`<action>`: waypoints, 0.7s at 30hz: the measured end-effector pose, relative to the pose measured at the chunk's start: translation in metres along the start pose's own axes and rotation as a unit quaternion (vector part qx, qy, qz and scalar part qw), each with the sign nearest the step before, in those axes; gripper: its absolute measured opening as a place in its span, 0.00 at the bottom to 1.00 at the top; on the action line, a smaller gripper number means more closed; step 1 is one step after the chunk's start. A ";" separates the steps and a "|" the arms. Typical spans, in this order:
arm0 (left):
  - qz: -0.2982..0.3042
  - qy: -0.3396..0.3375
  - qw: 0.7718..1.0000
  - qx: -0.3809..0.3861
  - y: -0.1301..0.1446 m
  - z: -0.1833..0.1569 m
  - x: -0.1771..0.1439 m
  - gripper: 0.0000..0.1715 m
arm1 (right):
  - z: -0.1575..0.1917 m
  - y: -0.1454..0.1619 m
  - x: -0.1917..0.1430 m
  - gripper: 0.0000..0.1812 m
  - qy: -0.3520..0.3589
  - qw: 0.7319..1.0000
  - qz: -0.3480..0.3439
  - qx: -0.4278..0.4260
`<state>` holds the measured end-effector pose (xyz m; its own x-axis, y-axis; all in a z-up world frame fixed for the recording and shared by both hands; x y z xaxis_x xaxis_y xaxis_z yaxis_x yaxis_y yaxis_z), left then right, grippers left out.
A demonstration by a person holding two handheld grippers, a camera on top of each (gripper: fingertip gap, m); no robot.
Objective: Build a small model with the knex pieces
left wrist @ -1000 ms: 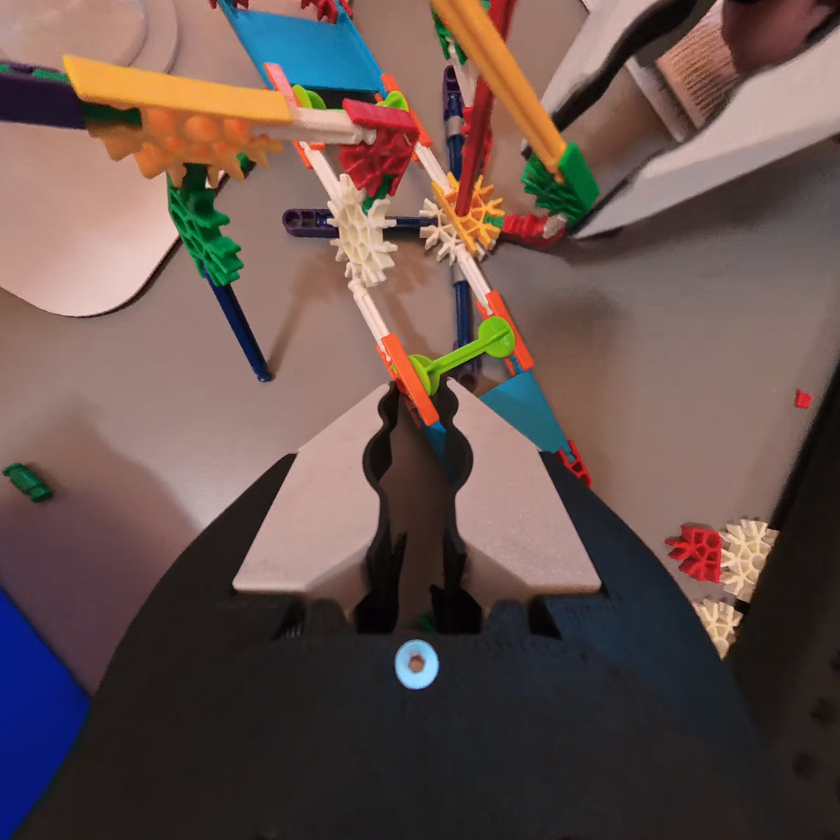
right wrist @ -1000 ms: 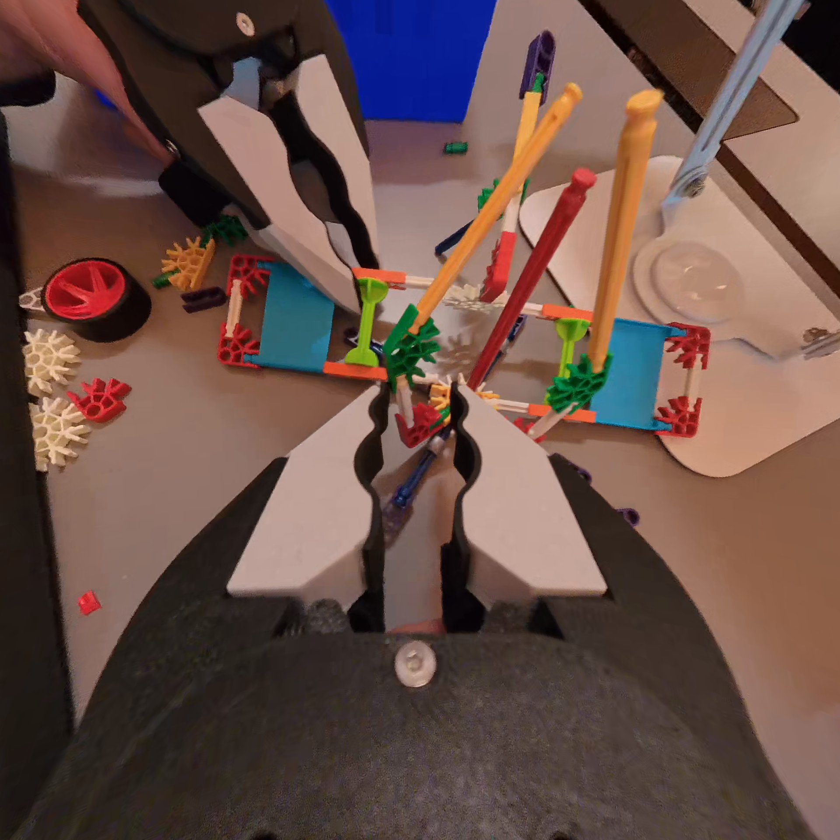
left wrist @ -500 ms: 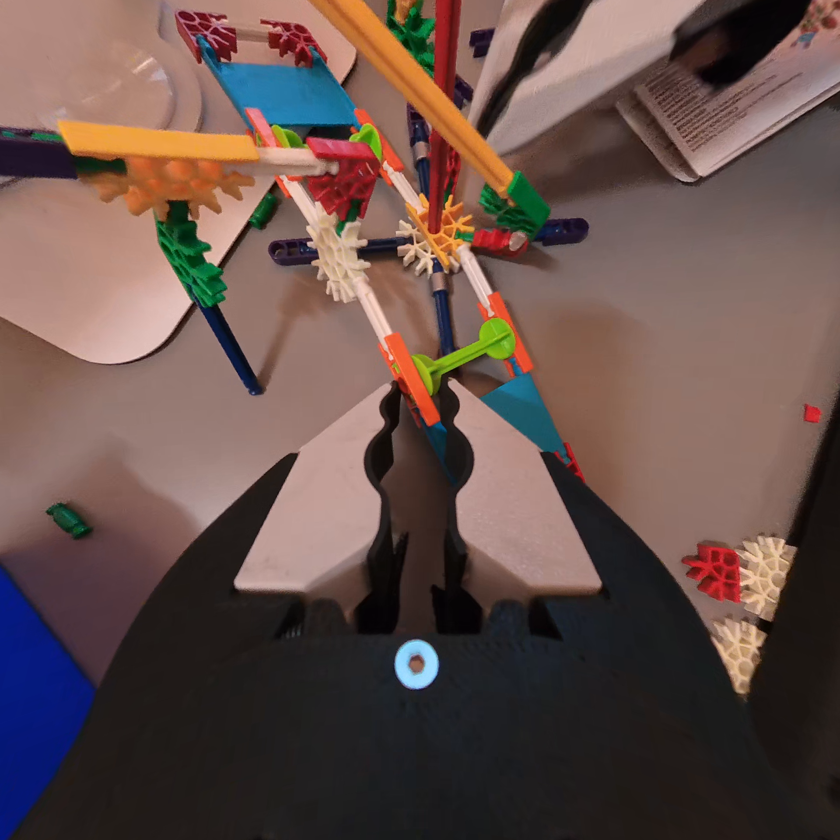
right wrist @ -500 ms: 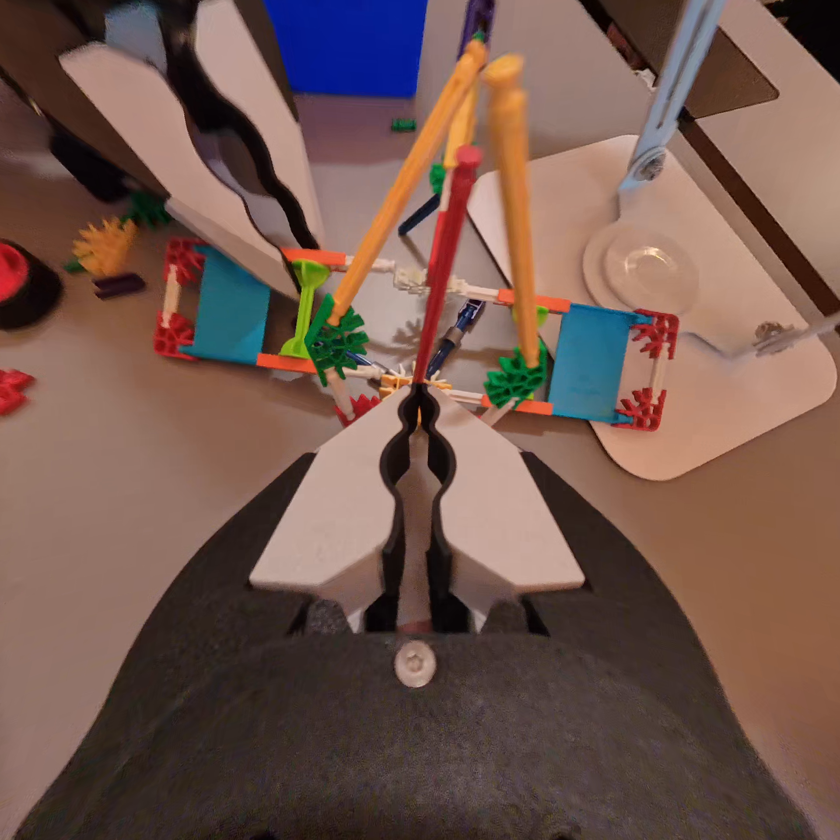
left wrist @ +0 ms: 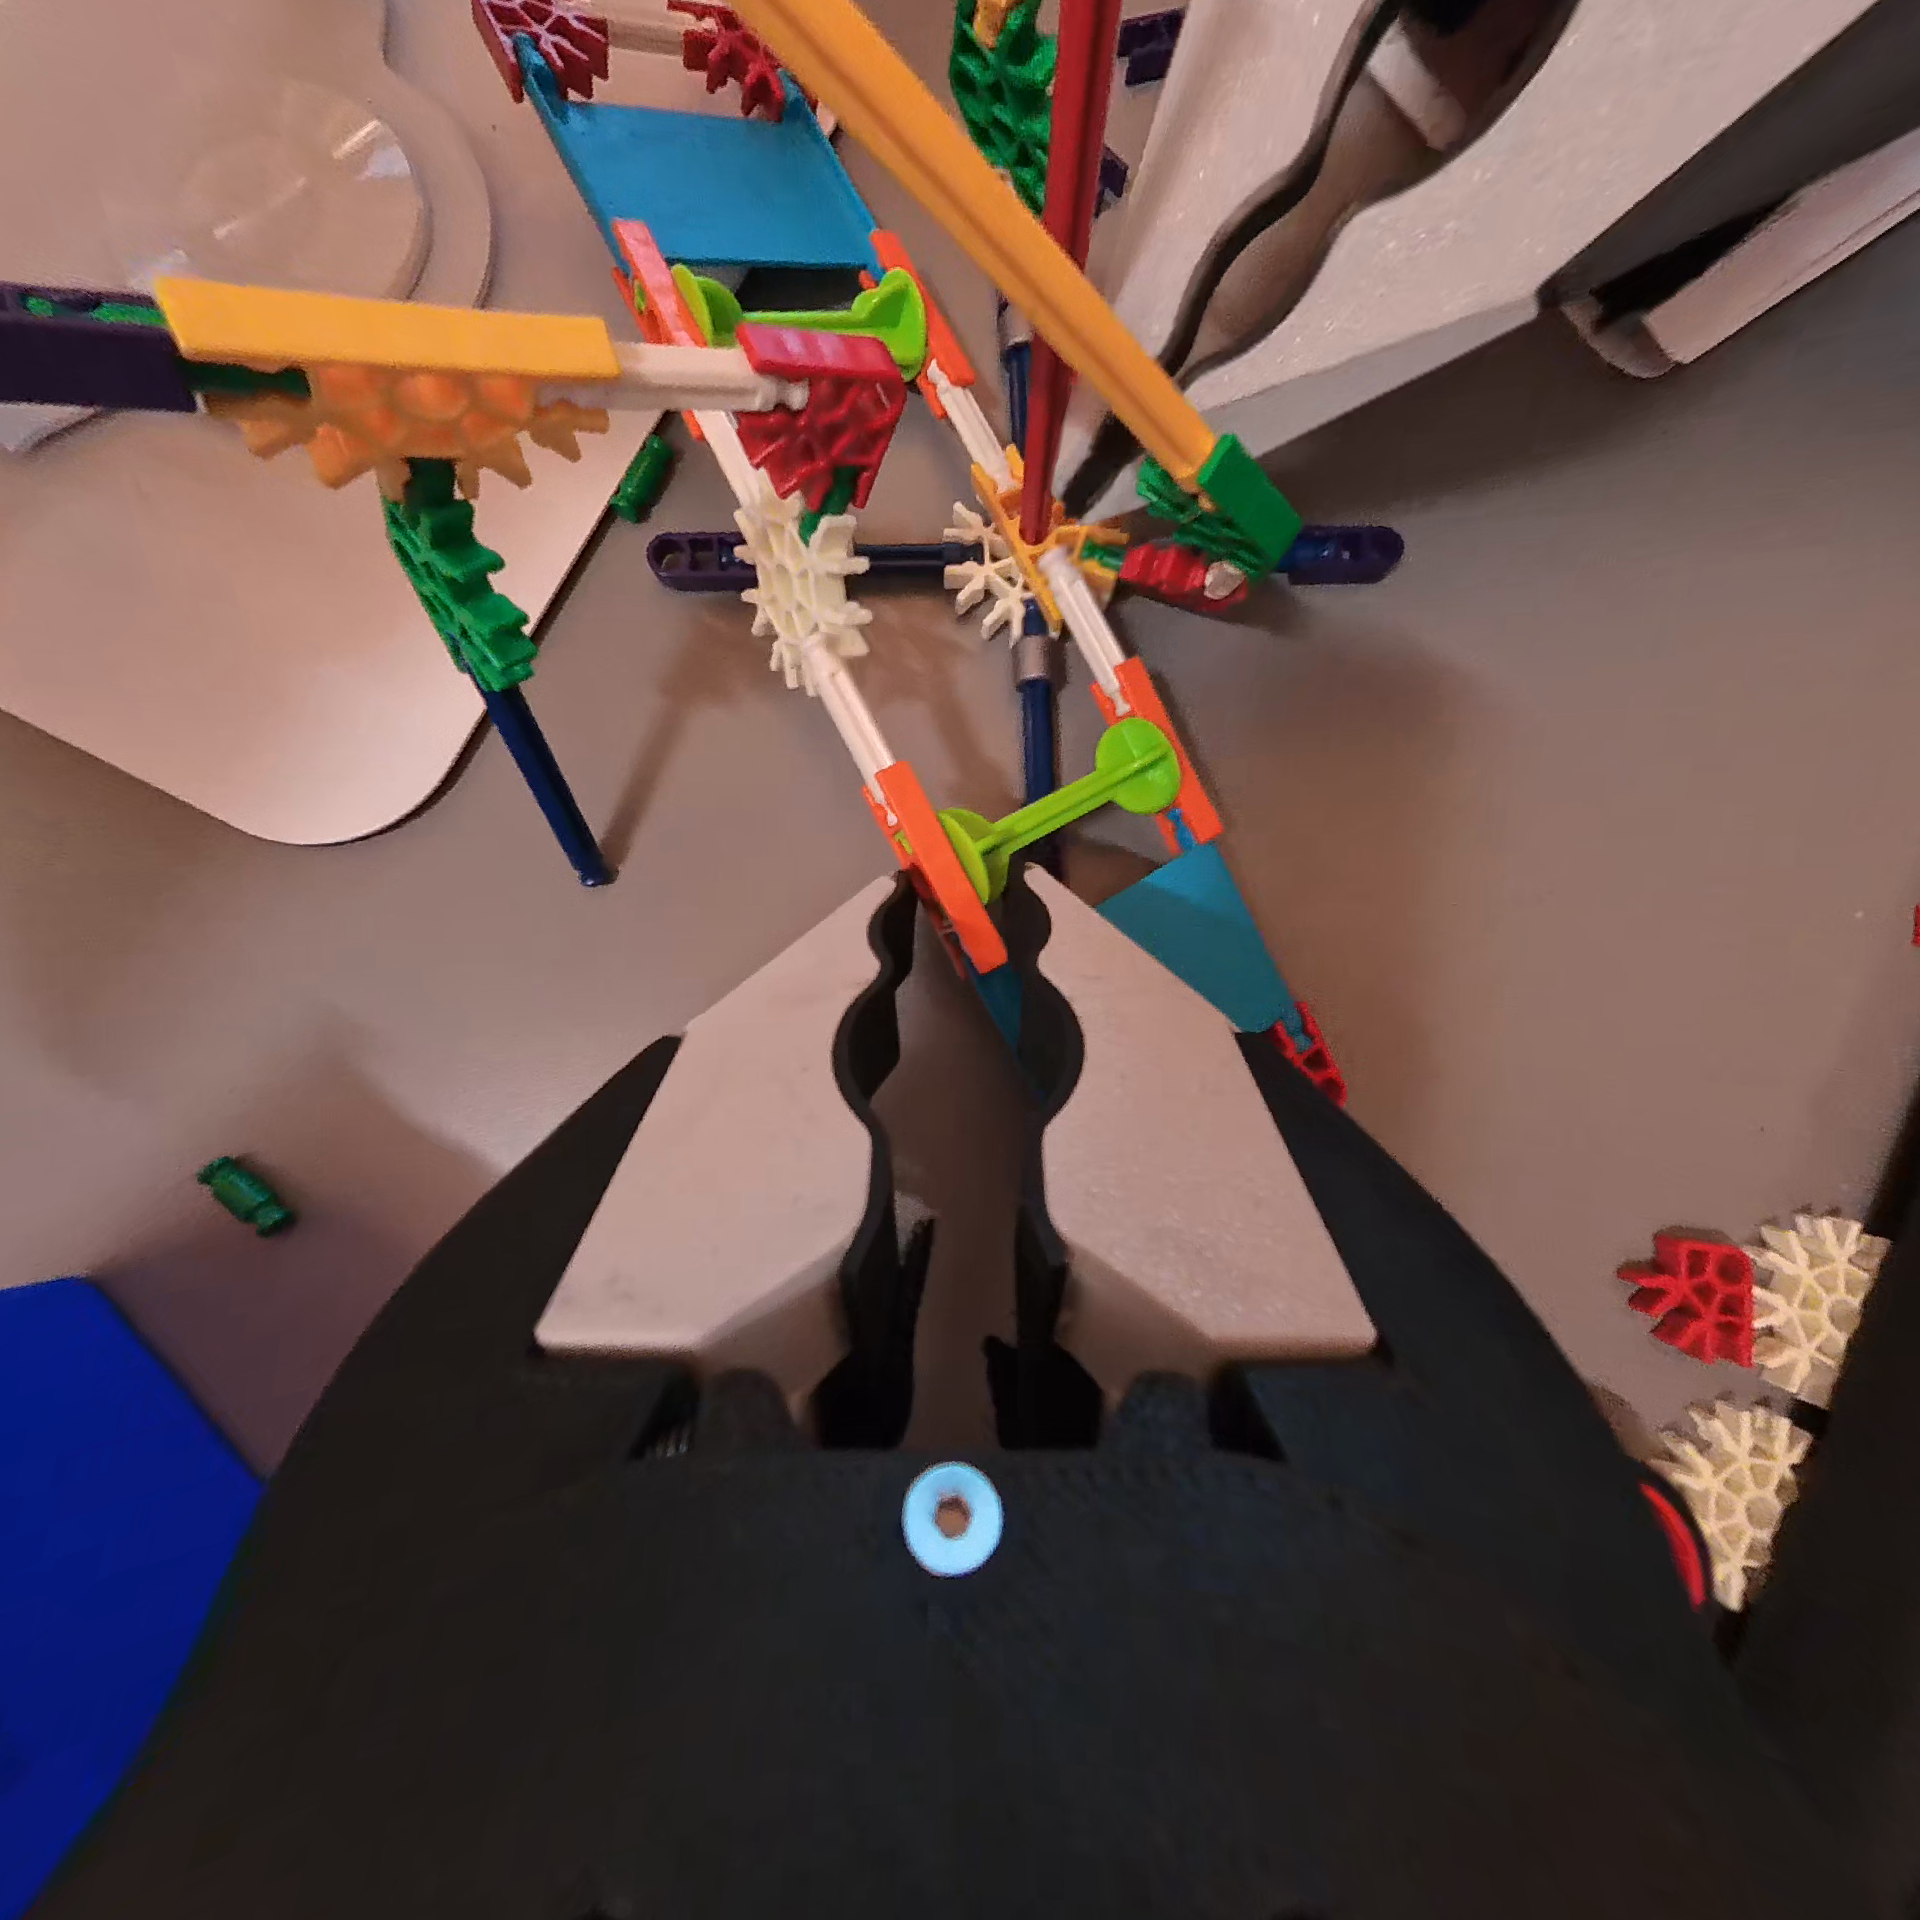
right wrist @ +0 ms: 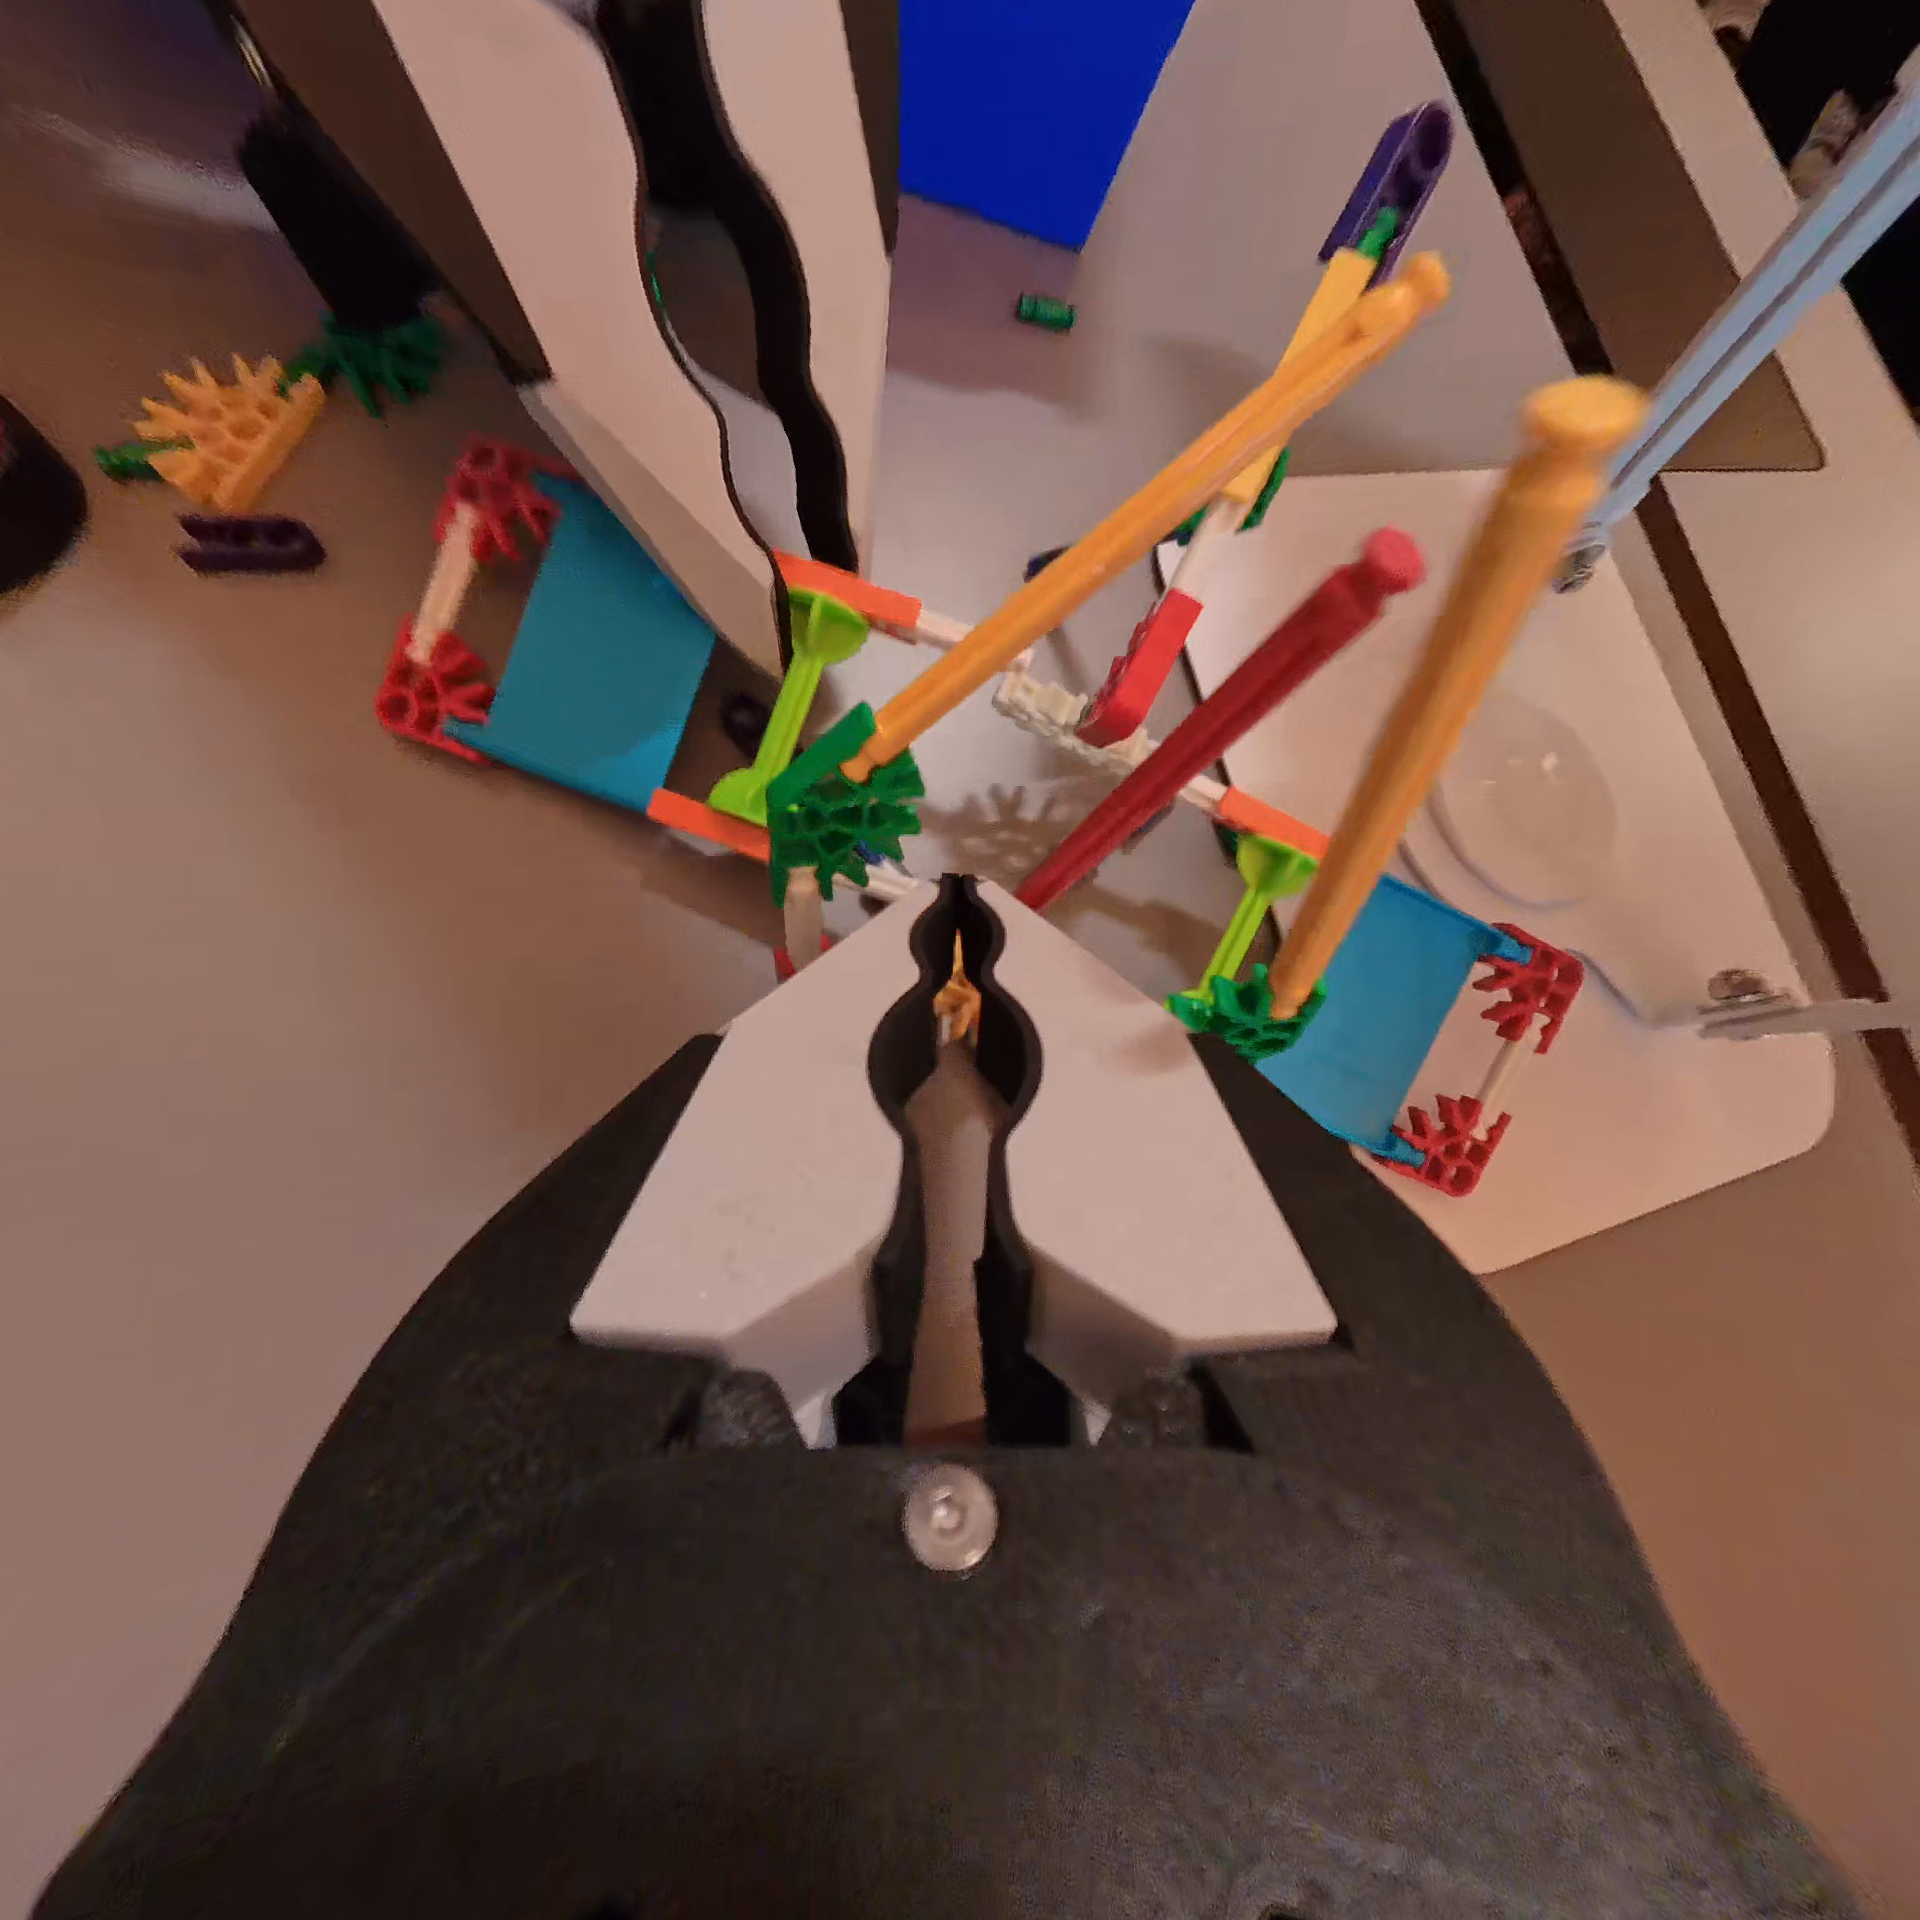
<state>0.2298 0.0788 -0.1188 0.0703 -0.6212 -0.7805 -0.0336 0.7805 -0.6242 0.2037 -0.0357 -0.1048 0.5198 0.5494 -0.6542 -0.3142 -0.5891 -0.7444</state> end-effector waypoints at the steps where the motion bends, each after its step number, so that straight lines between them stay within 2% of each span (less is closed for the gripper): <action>1: 0.004 -0.002 1.000 0.002 0.000 0.001 0.000 0.08 | -0.001 0.002 0.003 0.00 0.011 1.000 0.008 -0.012; 5: 0.015 0.014 1.000 0.009 0.002 -0.002 0.003 0.08 | 0.003 0.007 0.009 0.00 0.015 0.999 0.027 -0.034; 8: 0.011 -0.001 1.000 0.006 -0.001 0.000 0.004 0.08 | 0.003 0.008 0.009 0.00 0.015 0.999 0.033 -0.028; 16: -0.006 0.001 1.000 0.019 -0.005 0.000 -0.002 0.08 | 0.003 0.004 0.006 0.00 0.007 1.000 0.013 -0.007; 21: 0.008 -0.001 0.999 0.033 -0.006 0.004 0.005 0.08 | -0.001 0.005 0.002 0.00 -0.001 1.000 0.004 0.021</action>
<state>0.2348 0.0716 -0.1185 0.0725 -0.6083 -0.7904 0.0319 0.7935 -0.6077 0.2038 -0.0379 -0.1097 0.5156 0.5452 -0.6610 -0.3518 -0.5687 -0.7435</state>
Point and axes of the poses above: each gripper's, where its closed fingertips meet, x out along the fingers, y out of its underside, z = x × y across the jaws, the point moved 5 cm from there along -x, back along the fingers, and after that the axes turned 7 degrees about x, right-handed, at the moved point
